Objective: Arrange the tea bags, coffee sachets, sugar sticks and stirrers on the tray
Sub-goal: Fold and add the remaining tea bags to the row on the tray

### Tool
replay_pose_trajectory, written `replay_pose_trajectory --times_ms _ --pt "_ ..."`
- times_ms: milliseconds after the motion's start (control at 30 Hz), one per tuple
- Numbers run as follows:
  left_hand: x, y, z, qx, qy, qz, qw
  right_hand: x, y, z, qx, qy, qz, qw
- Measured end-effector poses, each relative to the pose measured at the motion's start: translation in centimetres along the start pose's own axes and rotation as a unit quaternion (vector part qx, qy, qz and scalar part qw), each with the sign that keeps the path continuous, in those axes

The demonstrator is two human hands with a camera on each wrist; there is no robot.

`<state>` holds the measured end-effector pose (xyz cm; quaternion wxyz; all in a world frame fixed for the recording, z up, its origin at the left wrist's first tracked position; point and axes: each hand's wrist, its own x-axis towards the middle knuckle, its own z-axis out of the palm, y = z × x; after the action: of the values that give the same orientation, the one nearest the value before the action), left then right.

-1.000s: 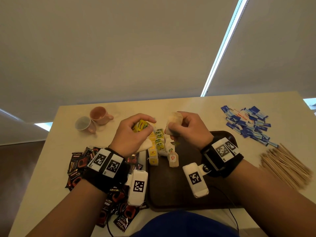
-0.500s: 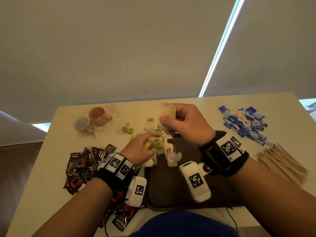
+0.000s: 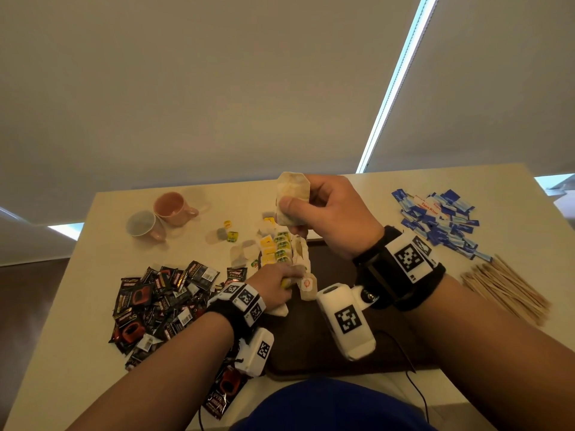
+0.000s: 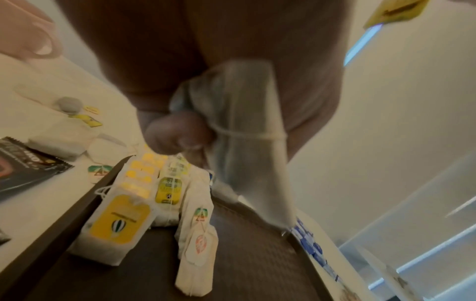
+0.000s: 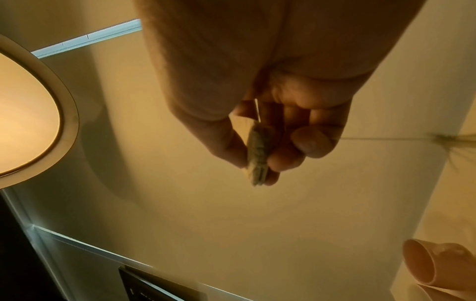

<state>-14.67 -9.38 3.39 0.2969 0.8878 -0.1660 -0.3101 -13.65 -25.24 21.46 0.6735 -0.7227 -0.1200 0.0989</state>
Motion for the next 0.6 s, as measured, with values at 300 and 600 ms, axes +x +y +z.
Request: replay_pose_trajectory --times_ms 300,600 --pt "-4.8 1.7 -4.1 -0.227 0.225 0.051 0.946 0.0 1.3 -2.4 0.047 0.052 0.024 0.997" --pt "-9.6 6.2 -11.3 -0.231 0.296 0.109 0.920 -0.4 4.7 -4.3 0.031 0.130 0.049 0.990"
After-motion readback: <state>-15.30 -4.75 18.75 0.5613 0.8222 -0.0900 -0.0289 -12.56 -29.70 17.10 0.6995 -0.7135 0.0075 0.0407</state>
